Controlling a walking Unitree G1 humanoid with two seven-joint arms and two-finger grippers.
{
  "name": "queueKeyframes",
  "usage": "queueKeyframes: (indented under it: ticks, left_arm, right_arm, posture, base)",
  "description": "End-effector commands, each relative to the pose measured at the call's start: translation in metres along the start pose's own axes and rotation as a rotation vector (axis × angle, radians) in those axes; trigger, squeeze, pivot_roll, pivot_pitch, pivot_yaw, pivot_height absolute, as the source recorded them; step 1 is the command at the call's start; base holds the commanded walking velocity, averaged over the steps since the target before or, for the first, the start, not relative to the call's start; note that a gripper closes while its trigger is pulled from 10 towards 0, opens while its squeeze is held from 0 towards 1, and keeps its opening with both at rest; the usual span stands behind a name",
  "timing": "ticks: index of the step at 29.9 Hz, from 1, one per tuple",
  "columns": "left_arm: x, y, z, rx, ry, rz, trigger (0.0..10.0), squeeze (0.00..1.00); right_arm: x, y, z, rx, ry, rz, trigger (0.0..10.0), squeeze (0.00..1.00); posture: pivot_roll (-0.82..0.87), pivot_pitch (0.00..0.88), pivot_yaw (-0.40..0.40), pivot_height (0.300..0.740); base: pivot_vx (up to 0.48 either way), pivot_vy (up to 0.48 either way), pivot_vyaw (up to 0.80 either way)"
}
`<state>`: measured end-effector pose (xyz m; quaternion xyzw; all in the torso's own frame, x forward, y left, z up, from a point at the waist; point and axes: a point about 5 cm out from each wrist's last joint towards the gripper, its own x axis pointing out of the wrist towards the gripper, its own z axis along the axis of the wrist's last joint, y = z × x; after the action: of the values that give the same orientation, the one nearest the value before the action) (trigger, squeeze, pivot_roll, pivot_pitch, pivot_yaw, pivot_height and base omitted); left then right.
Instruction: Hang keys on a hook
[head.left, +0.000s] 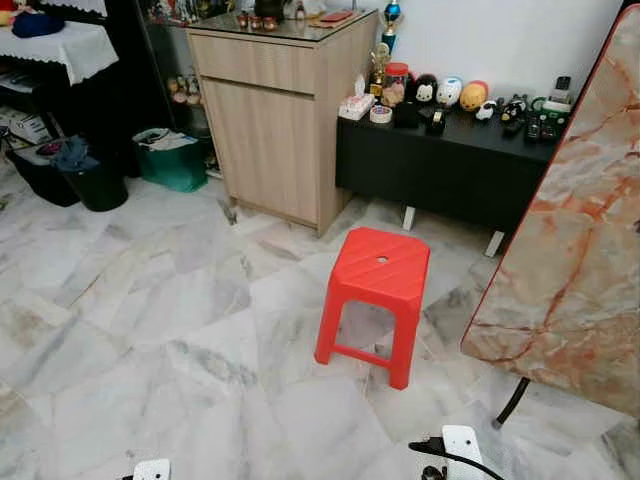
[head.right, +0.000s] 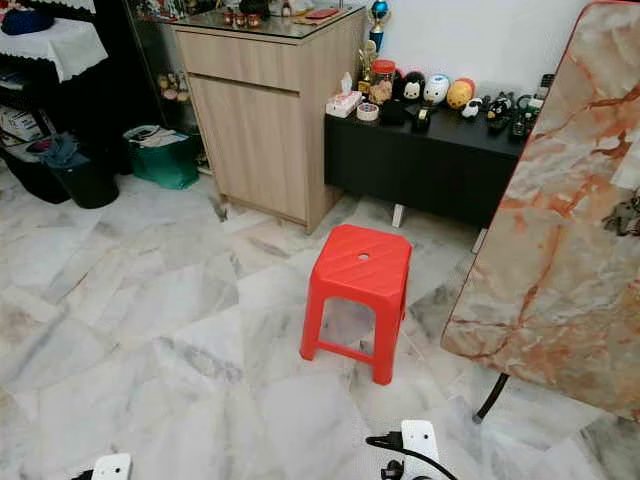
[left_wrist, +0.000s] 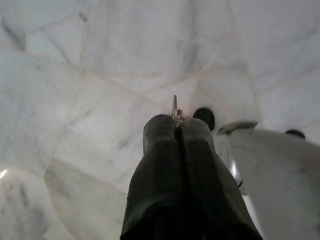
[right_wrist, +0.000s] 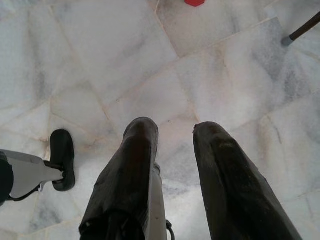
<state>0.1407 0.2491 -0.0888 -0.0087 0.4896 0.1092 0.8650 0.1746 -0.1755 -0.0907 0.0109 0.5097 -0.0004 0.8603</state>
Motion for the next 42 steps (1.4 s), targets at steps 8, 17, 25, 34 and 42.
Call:
queueKeyframes:
  ticks: [8, 17, 25, 34, 42]
  left_arm:
    - [-0.001, -0.003, -0.01, 0.07, 0.039, -0.013, 10.0, 0.0]
    - [-0.002, -0.003, -0.015, 0.07, 0.06, -0.007, 10.0, 0.0]
    - [-0.001, -0.001, -0.01, 0.05, 0.046, -0.005, 10.0, 0.0]
    - [-0.001, 0.007, -0.005, 0.038, 0.036, 0.008, 10.0, 0.0]
    - [0.002, -0.004, 0.006, 0.043, 0.018, -0.008, 10.0, 0.0]
  right_arm:
    - [0.0, 0.002, -0.008, -0.024, 0.033, 0.018, 10.0, 0.0]
    - [-0.001, -0.001, -0.013, -0.025, 0.049, 0.014, 10.0, 0.0]
    - [-0.001, -0.003, -0.009, 0.031, 0.035, -0.009, 10.0, 0.0]
    - [-0.001, -0.006, -0.007, 0.031, 0.037, -0.018, 10.0, 0.0]
    - [-0.001, -0.007, -0.008, 0.043, 0.04, -0.023, 10.0, 0.0]
  posture:
    - [0.03, 0.0, -0.019, 0.74]
    - [0.03, 0.0, -0.012, 0.74]
    - [0.03, 0.0, -0.02, 0.74]
    - [0.04, 0.0, -0.027, 0.74]
    - [0.04, 0.0, -0.03, 0.74]
  base:
    - [0.0, -0.403, 0.0]
    - [0.0, -0.454, 0.0]
    - [0.0, -0.455, 0.0]
    - [0.0, -0.458, 0.0]
    - [0.0, -0.458, 0.0]
